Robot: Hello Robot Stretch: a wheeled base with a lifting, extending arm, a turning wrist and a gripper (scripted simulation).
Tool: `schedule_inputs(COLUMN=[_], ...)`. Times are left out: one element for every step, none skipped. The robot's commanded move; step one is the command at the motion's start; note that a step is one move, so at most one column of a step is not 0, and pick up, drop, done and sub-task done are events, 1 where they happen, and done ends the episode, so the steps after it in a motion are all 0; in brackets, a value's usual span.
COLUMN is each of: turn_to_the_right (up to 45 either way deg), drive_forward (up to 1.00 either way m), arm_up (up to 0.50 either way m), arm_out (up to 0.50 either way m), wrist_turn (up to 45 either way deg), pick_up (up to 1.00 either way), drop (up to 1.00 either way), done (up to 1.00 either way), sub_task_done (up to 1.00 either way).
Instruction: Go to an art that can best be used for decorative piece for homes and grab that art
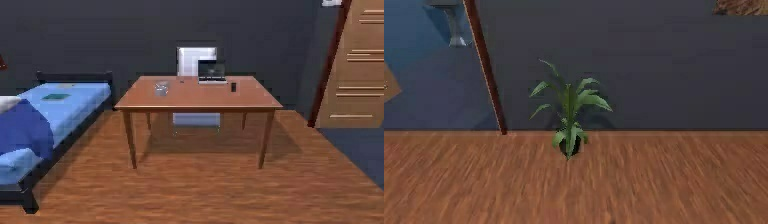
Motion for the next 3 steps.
schedule_inputs(turn_to_the_right=[45.0,45.0,42.0], drive_forward=[0.00,0.00,0.00], arm_up=[0.00,0.00,0.00], arm_out=[0.00,0.00,0.00], wrist_turn=[0.0,0.0,0.0], pick_up=[0.00,0.00,0.00], drop=[0.00,0.00,0.00], done=[0.00,0.00,0.00], sub_task_done=[0.00,0.00,0.00])
